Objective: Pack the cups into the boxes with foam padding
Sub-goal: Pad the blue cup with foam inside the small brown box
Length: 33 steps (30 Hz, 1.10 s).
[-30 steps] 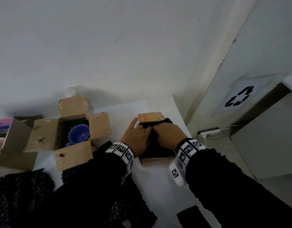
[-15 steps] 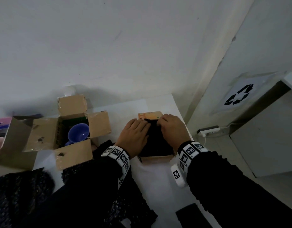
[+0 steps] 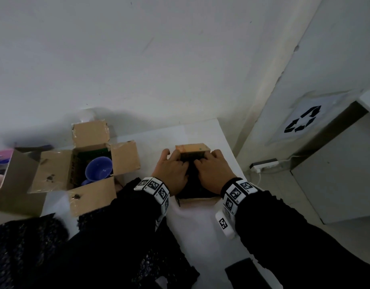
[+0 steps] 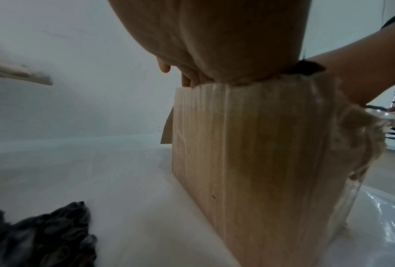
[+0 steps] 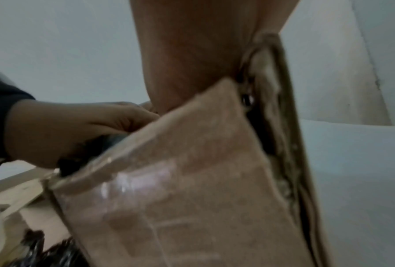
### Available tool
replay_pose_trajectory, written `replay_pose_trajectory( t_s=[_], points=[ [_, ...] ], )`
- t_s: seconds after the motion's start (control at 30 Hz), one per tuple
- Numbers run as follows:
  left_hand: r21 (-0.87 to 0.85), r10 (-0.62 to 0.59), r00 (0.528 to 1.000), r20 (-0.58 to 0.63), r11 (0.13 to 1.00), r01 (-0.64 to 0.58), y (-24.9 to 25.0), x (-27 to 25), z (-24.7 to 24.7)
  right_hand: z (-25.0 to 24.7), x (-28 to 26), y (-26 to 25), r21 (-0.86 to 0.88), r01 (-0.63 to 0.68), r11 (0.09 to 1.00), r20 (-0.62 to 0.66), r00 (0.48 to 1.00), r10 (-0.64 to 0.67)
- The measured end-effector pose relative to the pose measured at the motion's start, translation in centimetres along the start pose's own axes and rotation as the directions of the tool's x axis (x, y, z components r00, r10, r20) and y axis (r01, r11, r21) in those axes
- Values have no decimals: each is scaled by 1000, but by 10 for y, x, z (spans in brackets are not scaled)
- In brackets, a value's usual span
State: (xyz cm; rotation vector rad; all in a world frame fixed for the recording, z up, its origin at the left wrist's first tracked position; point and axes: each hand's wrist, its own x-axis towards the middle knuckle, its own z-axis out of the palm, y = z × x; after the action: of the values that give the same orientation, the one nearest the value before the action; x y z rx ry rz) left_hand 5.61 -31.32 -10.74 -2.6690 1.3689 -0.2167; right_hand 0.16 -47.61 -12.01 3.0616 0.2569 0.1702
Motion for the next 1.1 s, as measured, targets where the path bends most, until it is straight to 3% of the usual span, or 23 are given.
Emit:
replay_pose_trajectory(
  t_s=[0.17, 0.3, 0.47, 0.63, 0.97, 1.1],
  points=[
    [-100, 63, 986, -156, 992, -80, -7, -10, -2, -9, -20, 17, -25, -64, 998, -65, 996, 63],
    [-128, 206, 972, -109, 967, -219, -13, -30, 6, -13, -24, 11, -22, -99, 995, -12, 995, 98],
    [-65, 162, 986, -29, 984, -164, -9, -31, -2, -12, -27, 7, -67, -86, 994, -12, 996, 85],
    [-24, 52, 993, -110, 998, -55, -4, -38, -9, -11, -51, 13, 12, 21, 1000, -212, 977, -18],
    [130, 6, 986, 166, 991, -28, 12, -39, -24, -27, -68, 8, -50, 51, 997, 23, 998, -50],
    [81, -22, 991, 136, 997, 11, 10, -41, -26, -30, -65, -1, -64, 45, 997, 1, 999, -45]
  ],
)
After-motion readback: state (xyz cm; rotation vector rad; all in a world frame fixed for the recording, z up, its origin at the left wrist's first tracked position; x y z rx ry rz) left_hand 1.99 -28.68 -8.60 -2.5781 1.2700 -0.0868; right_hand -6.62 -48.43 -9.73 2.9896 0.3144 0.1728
